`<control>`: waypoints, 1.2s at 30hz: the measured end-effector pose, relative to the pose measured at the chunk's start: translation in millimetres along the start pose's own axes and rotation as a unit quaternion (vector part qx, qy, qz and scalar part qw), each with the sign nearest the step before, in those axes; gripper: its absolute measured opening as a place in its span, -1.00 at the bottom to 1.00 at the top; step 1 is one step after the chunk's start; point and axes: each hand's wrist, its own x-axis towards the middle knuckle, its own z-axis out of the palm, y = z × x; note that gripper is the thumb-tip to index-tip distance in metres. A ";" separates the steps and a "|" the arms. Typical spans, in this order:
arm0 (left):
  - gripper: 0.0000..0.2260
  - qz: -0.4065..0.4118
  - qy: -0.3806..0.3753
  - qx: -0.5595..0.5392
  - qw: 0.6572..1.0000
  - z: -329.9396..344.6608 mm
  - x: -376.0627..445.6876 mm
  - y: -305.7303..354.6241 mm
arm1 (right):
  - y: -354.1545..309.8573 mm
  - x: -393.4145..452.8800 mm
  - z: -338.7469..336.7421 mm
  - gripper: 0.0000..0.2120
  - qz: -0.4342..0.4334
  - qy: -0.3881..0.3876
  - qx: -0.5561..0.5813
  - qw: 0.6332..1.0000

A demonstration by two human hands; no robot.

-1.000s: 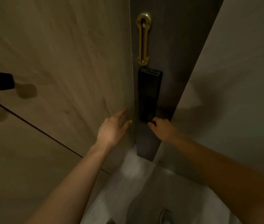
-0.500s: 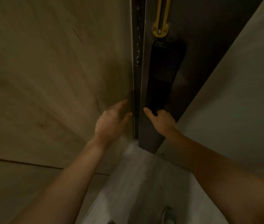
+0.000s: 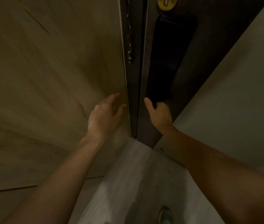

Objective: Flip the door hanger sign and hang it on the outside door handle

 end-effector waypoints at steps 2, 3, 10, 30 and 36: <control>-0.60 -0.001 -0.002 -0.004 1.000 1.2 3.4 -1.2 | -1.5 4.2 -1.5 -0.48 -0.010 0.010 -0.003 1.000; -0.60 -0.005 -0.006 -0.004 1.000 1.6 5.3 -1.8 | -2.3 5.9 -2.4 -0.46 -0.012 0.012 -0.003 1.000; -0.58 -0.019 -0.020 -0.027 0.999 4.6 15.8 -6.9 | -4.6 13.8 -6.7 -0.36 -0.014 0.000 0.000 1.000; -0.54 -0.014 -0.034 -0.042 0.998 0.0 24.2 16.6 | -8.3 24.7 -28.0 -0.38 -0.017 -0.073 -0.143 0.987; -0.54 -0.010 -0.052 -0.045 0.998 -1.0 28.7 31.8 | -18.3 25.4 -38.5 -0.35 -0.017 -0.102 -0.209 0.972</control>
